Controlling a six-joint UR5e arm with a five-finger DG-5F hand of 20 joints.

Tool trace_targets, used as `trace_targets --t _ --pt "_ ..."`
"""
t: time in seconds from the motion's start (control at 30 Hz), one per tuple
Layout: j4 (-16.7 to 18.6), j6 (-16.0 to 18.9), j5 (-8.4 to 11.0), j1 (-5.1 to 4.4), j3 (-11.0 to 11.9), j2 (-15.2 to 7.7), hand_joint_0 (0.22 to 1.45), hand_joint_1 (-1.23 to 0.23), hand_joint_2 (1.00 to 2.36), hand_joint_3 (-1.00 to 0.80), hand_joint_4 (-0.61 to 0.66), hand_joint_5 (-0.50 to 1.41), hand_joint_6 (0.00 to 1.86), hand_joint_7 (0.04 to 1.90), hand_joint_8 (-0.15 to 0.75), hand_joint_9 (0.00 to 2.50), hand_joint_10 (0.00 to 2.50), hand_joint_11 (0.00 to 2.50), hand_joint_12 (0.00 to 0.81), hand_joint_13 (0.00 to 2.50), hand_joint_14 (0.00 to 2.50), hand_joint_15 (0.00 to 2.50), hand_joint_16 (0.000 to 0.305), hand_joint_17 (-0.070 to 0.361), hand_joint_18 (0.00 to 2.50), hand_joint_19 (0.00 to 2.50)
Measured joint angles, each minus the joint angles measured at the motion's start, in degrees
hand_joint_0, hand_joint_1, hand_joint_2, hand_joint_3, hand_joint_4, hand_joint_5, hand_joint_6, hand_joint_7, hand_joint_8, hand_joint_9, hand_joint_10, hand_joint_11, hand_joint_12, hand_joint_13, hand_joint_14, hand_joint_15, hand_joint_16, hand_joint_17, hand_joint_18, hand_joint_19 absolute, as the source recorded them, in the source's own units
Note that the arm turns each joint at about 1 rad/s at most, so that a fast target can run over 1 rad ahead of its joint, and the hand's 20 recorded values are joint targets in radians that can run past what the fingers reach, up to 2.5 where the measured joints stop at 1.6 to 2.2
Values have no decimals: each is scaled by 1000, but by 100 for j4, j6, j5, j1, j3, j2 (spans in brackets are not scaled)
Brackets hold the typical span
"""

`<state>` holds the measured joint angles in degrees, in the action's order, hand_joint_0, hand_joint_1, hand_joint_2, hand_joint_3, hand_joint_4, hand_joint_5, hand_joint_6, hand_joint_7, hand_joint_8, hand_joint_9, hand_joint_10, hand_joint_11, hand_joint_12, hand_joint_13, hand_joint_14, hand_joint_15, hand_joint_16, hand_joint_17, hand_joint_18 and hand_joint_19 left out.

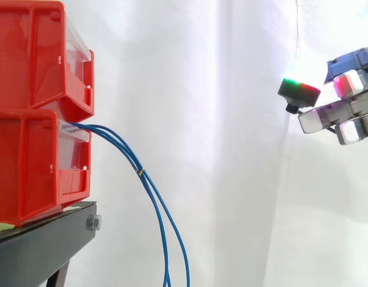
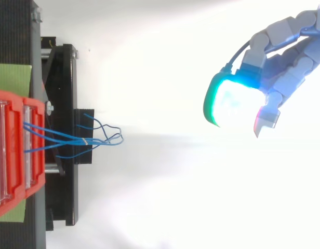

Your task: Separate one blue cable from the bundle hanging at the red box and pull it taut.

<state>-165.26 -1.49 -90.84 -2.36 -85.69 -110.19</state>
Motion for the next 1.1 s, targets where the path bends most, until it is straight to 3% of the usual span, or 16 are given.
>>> trace_targets --t 0.17,0.47,0.77,0.9,1.1 --pt "0 0 74 2 0 -1 604 -535 1006 -438 343 -160 503 854 355 869 11 443 344 552 7 220 45 102 533 450" --pt "184 -1 885 -24 0 -93 604 -534 1005 -437 347 -160 503 852 357 869 10 430 343 556 7 218 45 102 535 453" --pt "783 -8 1225 -99 45 -581 605 -533 1005 -439 346 -159 503 852 360 875 10 443 347 603 10 260 45 101 555 461" --pt "986 -9 1345 -144 232 -957 605 -533 1005 -440 348 -159 503 851 357 873 10 444 348 601 9 256 45 101 555 460" --pt "1058 -9 1368 -192 522 -1443 604 -534 1005 -439 347 -159 502 852 358 875 10 440 347 599 9 256 45 101 555 458"
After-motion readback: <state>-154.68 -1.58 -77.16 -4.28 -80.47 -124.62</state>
